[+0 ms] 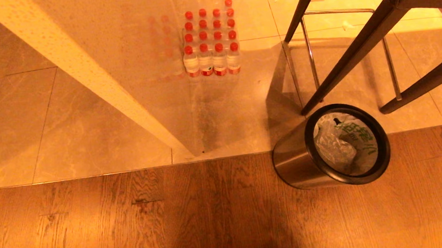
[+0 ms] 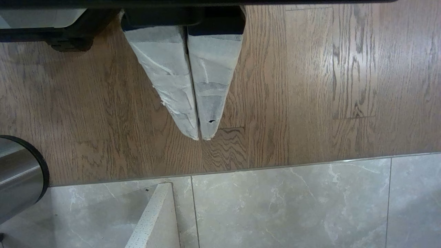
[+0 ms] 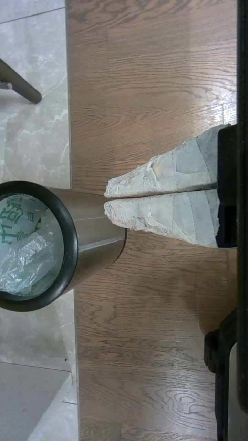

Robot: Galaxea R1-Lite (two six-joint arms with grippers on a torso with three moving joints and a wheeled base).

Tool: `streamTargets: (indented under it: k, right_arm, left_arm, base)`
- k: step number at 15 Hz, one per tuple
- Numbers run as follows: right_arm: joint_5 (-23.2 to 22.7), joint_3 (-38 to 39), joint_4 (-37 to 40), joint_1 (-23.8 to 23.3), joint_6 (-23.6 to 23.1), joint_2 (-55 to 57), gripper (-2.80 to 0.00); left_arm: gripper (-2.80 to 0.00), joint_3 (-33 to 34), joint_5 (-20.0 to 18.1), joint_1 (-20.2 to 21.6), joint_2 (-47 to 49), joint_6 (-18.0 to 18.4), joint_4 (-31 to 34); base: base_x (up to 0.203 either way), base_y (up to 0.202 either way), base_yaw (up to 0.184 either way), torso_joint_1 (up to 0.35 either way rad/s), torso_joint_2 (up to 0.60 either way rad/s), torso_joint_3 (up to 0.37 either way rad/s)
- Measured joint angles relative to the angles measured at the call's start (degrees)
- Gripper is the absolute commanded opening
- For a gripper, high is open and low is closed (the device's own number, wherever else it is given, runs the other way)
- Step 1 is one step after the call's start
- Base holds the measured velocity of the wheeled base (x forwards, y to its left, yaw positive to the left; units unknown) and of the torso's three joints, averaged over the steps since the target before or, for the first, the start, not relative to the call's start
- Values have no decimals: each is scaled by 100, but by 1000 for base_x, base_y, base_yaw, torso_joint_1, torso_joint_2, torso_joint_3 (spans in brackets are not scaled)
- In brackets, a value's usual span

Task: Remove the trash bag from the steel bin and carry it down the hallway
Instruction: Place the outer trash can on the ground

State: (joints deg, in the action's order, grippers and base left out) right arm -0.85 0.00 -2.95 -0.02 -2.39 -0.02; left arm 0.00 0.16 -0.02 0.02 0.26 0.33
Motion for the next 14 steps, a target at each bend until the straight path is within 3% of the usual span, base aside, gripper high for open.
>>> streamTargets:
  k: [6,10,14]
  right_arm:
    - [12,-57,113,2,0,18,-280]
    - [-91,-1758,683,2,437,974,-280]
    - [-521,-3430,1881,34,901,3329,-280]
  left_arm:
    - [-280,0,0,-2,-2,4,2]
    - [-280,-2,0,-2,1,7,0]
    - [-280,-2,0,0,1,4,2]
  base:
    - [0,0,0,0,0,0]
    - [0,0,0,0,0,0]
    - [0,0,0,0,0,0]
